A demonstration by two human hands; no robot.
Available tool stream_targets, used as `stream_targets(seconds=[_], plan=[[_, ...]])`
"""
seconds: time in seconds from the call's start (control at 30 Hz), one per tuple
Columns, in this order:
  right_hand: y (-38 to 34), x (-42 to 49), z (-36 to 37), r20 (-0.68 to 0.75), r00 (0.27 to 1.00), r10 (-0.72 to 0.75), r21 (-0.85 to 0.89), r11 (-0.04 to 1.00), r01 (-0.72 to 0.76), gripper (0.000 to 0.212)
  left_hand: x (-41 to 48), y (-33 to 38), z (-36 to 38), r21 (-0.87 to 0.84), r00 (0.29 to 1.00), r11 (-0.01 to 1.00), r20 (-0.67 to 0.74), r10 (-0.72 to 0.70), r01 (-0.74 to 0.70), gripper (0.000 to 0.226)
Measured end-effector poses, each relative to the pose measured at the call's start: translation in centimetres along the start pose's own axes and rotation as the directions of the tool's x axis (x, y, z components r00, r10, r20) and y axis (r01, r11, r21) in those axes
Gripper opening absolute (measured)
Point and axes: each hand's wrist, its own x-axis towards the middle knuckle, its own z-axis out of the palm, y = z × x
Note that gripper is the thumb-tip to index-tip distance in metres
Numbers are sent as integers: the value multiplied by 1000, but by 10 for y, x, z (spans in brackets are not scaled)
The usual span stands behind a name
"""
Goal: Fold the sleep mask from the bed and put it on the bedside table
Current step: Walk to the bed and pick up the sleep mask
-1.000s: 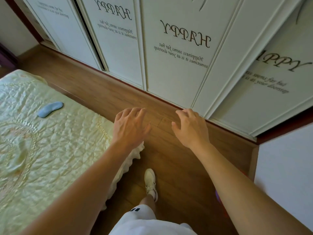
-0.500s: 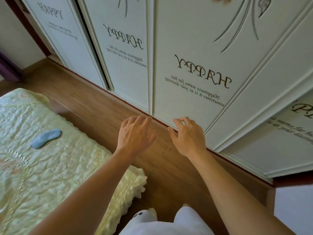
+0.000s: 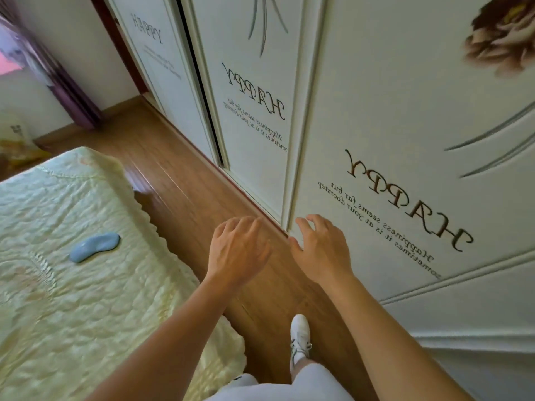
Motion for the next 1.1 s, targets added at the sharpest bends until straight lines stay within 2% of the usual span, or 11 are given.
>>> stream_targets(seconds=[0.13, 0.3, 0.6, 0.77, 0.93, 1.1], plan=[[7, 68, -6, 38, 991, -131, 10, 991, 130, 43, 42, 2, 2, -26, 980, 980, -12, -197, 196, 60], [-17, 140, -6, 56, 955, -292, 48, 956, 290, 41, 74, -23, -3, -38, 937, 938, -45, -347, 346, 60], [-93, 231, 30, 130, 842, -524, 92, 852, 516, 44, 106, -103, -12, -67, 795, 804, -122, -594, 591, 39], [-163, 289, 58, 136, 784, -605, 116, 796, 594, 43, 129, -179, -8, -61, 731, 743, -145, -667, 666, 46], [-252, 361, 82, 174, 740, -649, 84, 759, 646, 44, 165, -284, -11, -125, 677, 696, -163, -717, 707, 42], [-347, 422, 93, 207, 681, -702, 24, 700, 714, 44, 180, -390, -25, -162, 607, 629, -170, -777, 760, 48]])
